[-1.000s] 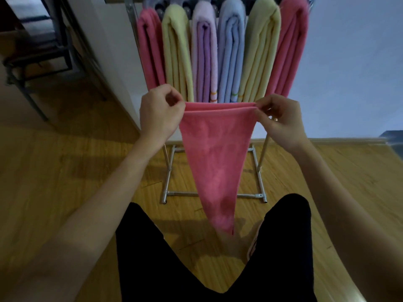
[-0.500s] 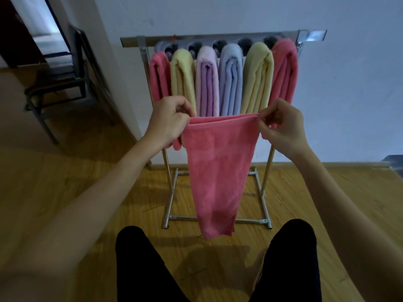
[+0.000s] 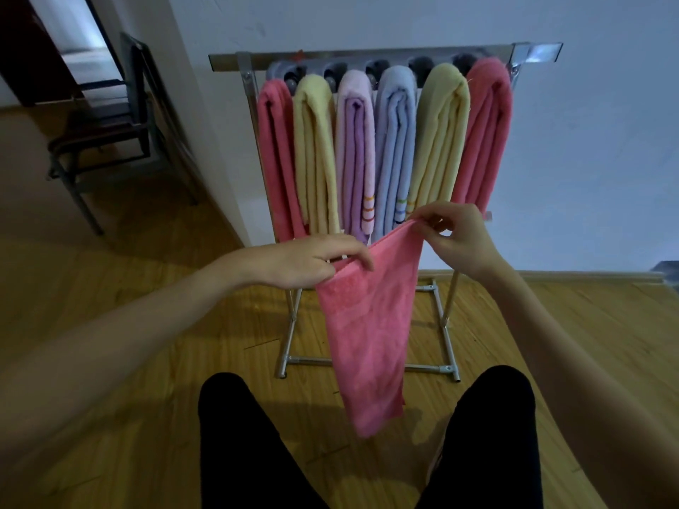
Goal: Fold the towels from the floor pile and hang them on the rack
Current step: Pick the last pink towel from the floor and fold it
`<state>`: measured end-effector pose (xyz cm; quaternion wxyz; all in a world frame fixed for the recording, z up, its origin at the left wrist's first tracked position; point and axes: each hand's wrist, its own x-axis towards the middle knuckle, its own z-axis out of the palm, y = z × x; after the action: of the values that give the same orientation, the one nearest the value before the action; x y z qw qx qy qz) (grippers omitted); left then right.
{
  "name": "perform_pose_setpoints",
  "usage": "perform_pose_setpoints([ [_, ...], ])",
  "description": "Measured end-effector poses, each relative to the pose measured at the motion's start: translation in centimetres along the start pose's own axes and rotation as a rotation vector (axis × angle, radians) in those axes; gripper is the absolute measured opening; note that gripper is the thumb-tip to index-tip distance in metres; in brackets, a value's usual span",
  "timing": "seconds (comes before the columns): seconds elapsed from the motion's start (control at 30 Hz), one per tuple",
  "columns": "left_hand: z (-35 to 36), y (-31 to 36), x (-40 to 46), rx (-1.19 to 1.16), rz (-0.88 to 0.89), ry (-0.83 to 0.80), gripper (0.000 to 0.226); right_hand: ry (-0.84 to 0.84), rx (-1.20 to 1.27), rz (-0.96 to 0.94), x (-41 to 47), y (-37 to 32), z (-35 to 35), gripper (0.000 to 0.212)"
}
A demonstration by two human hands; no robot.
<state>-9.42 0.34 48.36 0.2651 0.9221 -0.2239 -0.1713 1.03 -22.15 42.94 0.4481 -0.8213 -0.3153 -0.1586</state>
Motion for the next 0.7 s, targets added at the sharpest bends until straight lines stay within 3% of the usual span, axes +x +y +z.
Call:
perform_pose_setpoints([
  [0.17,0.8,0.7,0.2,0.088,0.035,-0.104,0.043,-0.067,-0.004,-0.034,-0.5,-0.7,1.0,0.019],
  [0.3,1.8,0.9,-0.1,0.189,0.11,-0.148,0.051,-0.111,0.024,-0.067,-1.5,-0.9,1.7,0.02],
  [0.37,2.4,0.7,-0.1,0.315,0.196,-0.094,0.039,-0.103,0.016,-0.074,-2.1,-0.8,1.9,0.019],
  [0.47,3.4,0.3,0.1,0.585,0.416,0.13,0.008,-0.095,0.023,-0.054,-2.5,-0.5,1.9,0.018],
  [0.53,3.8,0.3,0.5,0.702,0.511,0.261,0.013,-0.096,0.028,-0.028,-2.7,-0.3,1.9,0.016],
  [0.67,4.0,0.8,1.3,0.746,0.596,0.2,0.007,-0.096,0.031,0.004,-2.8,-0.1,2.0,0.016],
  [0.7,4.1,0.7,1.4,0.743,0.577,0.186,0.015,-0.091,0.029,0.01,-2.8,-0.1,1.9,0.017],
])
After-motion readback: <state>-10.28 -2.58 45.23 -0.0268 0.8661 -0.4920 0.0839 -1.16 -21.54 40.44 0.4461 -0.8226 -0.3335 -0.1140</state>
